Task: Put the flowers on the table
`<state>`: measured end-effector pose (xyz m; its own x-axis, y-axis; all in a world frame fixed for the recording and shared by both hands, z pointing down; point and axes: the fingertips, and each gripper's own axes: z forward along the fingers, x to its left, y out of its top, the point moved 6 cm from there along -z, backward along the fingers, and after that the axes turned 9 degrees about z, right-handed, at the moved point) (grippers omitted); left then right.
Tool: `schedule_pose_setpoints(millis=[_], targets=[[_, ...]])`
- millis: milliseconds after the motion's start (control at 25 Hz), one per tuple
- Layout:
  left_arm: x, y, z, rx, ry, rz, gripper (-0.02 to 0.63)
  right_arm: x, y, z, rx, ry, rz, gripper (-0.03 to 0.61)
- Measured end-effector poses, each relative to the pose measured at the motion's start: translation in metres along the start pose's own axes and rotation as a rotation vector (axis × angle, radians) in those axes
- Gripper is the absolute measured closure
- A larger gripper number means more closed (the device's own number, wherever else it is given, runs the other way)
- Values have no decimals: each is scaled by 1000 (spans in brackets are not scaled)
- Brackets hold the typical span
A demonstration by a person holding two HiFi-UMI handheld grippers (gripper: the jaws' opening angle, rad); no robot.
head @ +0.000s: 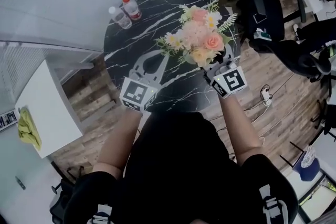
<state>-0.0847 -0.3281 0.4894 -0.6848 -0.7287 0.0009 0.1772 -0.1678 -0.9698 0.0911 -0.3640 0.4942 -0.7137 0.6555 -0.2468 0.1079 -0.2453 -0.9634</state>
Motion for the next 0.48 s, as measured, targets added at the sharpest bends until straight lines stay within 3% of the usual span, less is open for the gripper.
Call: schedule_pose_setpoints(millis=[480], targets=[[39,-59,49,8,-7,-62,606,-41,-65,57,-23,-83,-15,239]])
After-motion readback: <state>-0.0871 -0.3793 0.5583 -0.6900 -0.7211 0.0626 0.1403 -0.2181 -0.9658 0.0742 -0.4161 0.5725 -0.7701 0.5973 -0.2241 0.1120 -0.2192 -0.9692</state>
